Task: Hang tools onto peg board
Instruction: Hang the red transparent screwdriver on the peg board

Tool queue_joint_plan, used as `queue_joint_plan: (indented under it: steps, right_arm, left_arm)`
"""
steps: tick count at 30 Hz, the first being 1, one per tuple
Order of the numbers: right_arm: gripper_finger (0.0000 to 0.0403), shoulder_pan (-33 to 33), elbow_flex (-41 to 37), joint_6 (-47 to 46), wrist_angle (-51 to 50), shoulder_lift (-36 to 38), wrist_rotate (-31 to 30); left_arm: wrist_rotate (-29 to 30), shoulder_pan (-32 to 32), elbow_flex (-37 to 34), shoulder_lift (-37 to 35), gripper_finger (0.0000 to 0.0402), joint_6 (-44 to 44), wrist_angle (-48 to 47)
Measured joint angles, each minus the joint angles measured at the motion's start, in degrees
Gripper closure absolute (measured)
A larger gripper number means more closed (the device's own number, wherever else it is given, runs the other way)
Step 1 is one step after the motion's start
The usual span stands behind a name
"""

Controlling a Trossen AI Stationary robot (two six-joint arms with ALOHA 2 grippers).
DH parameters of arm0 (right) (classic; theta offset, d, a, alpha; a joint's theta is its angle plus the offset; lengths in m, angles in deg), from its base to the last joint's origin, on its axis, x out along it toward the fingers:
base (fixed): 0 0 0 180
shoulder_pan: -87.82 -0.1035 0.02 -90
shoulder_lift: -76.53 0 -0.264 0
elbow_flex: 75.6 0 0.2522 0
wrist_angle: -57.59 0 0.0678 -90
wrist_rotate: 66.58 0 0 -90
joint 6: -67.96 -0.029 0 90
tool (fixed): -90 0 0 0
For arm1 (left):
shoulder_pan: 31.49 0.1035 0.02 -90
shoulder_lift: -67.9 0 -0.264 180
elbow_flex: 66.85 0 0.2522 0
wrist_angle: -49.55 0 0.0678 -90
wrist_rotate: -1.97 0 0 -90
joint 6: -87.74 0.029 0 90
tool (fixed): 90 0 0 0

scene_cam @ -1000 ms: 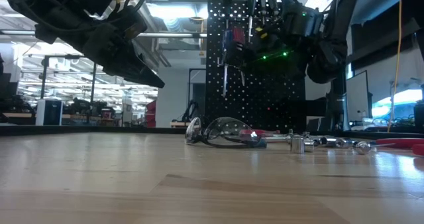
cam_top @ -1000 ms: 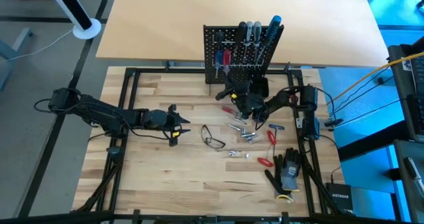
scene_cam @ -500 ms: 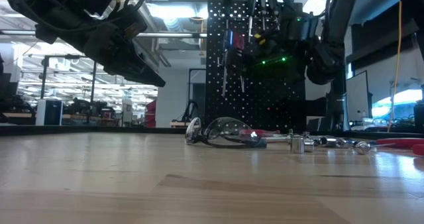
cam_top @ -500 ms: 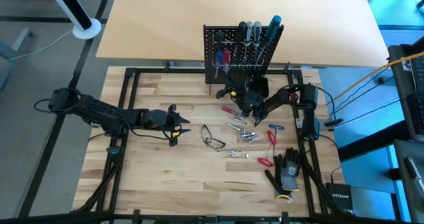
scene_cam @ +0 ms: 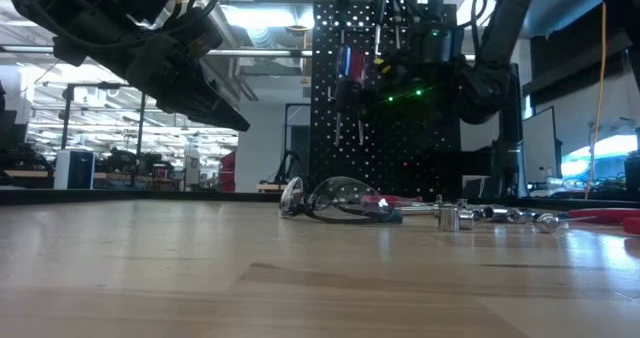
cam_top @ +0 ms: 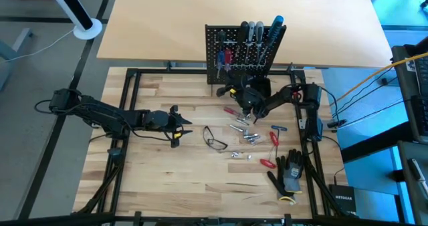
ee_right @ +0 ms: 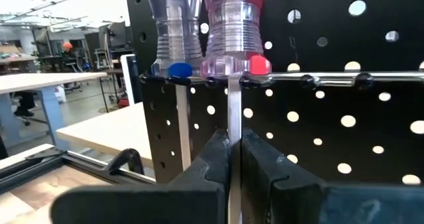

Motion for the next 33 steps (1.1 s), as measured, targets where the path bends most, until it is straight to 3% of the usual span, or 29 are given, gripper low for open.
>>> queue_joint_plan:
  steps: [10,22,33]
  right_arm:
    - [0.0364,0.6,0.8,0.7,-2.3,0.0,-5.4]
    - [0.0361,0.2,0.6,0.1,-2.6,-0.1,-4.4]
    - [0.0358,-2.8,0.6,9.8,0.0,1.3,-9.5]
  left_arm:
    - [0.0,0.0,0.0,0.0,0.0242,-0.2,-0.1]
    - [0.0,0.0,0.0,0.0,0.0242,-0.2,0.0]
    - [-0.5,-0.4,0.0,0.0,0.0242,-1.2,-1.1]
